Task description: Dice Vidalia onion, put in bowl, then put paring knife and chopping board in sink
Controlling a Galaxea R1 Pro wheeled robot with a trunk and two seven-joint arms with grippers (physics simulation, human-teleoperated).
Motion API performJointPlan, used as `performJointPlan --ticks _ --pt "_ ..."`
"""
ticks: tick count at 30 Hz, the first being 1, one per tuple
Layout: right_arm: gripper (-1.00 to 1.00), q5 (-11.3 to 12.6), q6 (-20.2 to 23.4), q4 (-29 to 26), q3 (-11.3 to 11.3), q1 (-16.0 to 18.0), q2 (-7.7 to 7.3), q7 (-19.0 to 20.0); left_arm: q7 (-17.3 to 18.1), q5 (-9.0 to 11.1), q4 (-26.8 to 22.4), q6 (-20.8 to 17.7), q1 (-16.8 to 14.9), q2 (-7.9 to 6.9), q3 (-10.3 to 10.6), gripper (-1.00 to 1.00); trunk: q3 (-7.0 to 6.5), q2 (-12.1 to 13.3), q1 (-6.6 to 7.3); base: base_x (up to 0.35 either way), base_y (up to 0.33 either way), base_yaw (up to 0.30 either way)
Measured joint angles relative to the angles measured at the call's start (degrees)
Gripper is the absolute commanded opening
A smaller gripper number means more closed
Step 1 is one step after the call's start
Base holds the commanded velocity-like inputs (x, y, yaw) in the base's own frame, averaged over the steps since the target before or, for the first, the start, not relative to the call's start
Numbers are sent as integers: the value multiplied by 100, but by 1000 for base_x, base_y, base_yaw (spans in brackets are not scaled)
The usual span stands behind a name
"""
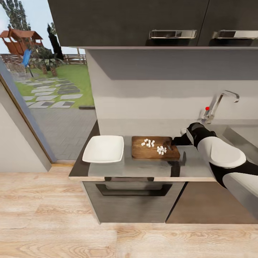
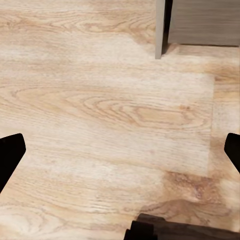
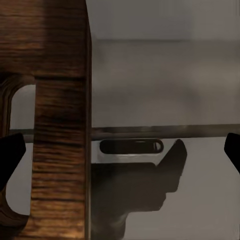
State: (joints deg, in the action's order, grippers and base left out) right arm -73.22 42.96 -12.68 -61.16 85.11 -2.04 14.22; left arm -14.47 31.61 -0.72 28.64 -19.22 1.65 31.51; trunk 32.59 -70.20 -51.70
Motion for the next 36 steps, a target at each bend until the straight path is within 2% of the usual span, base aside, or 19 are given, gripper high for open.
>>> performJointPlan --ticks 13,22,35,36 --pt "100 0 0 1 0 -6 0 0 -1 0 -1 0 0 0 -2 100 19 -42 -23 0 0 0" --pt "100 0 0 2 0 -9 0 0 4 0 -4 0 0 0 -1 100 180 -401 -220 0 0 0" --pt "100 0 0 1 7 -9 8 0 2 0 -2 0 0 0 1 100 180 -403 -220 0 0 0" --pt "-100 0 0 1 8 -9 9 0 3 0 -1 0 0 0 0 100 180 -403 -220 0 0 0"
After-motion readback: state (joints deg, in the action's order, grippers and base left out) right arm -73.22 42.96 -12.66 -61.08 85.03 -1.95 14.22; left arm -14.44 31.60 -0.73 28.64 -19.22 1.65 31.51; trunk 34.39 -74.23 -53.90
